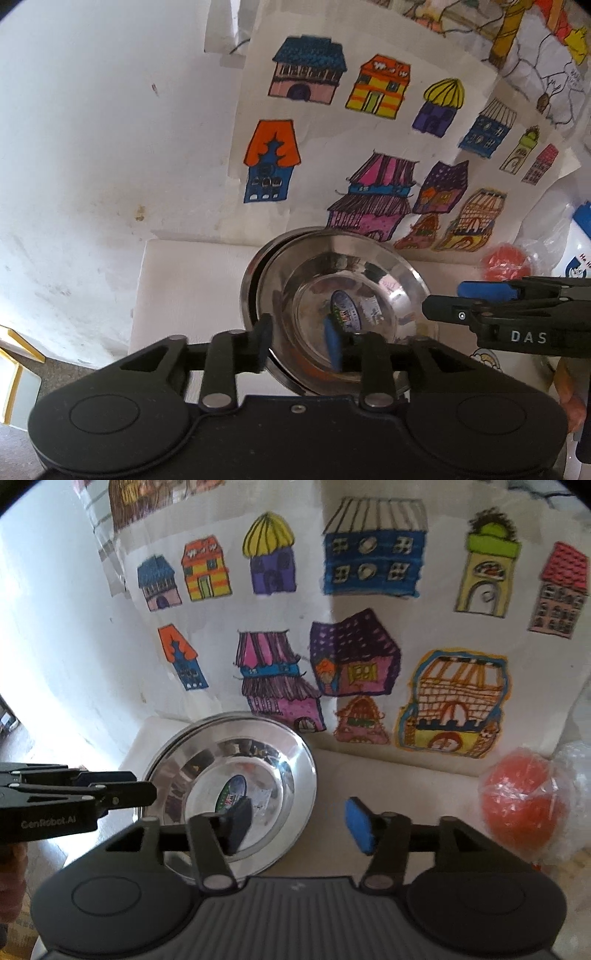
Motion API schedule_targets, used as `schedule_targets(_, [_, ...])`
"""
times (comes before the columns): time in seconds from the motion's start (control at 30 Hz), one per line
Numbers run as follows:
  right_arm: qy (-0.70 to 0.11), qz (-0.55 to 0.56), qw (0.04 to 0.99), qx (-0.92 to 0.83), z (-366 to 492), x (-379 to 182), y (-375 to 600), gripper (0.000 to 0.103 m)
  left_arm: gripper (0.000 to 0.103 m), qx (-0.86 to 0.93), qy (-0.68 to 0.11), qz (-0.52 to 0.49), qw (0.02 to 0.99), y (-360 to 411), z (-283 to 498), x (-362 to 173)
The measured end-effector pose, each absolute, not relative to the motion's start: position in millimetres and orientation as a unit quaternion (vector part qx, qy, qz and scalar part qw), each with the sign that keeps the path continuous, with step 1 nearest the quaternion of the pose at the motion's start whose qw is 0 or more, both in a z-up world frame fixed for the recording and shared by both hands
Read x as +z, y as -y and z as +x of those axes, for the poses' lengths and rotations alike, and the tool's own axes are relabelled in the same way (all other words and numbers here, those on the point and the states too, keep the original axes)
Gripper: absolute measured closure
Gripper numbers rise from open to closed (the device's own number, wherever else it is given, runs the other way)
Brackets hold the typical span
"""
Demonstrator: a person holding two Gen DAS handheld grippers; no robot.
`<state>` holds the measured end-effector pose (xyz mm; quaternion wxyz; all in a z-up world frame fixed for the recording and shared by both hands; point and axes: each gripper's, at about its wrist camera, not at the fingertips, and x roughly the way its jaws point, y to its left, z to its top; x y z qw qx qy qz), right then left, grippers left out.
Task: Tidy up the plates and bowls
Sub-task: 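Lower the blue-labelled plate into the deeper steel plate and open the left tool, then move both tools over to the steel bowl and white red-rimmed bowls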
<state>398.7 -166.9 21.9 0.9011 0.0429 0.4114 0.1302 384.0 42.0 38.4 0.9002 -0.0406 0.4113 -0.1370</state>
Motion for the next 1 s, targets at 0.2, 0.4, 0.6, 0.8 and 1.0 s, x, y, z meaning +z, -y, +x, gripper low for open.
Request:
schedule_targets(0.2, [-0.389, 0.056, 0.911, 0.126, 381, 33, 181, 0.015, 0.030, -0.138, -0.373, -0.040, 0.917, -39, 363, 48])
schedule_targets(0.4, [-0.366, 0.055, 0.921, 0.121, 364, 43, 187, 0.008, 0.019, -0.140, -0.351, -0.037, 0.925, -36, 345, 57])
schedule_targets(0.6, [-0.344, 0.044, 0.931, 0.115, 346, 51, 189, 0.003, 0.010, -0.137, -0.336, -0.041, 0.931, -36, 331, 63])
schedule_targets(0.8, [-0.334, 0.041, 0.935, 0.112, 330, 55, 193, 0.001, 0.003, -0.132, -0.323, -0.040, 0.936, -34, 319, 67])
schedule_targets(1.0, [-0.323, 0.029, 0.940, 0.104, 314, 57, 199, 0.000, 0.001, -0.132, -0.311, -0.034, 0.940, -29, 307, 69])
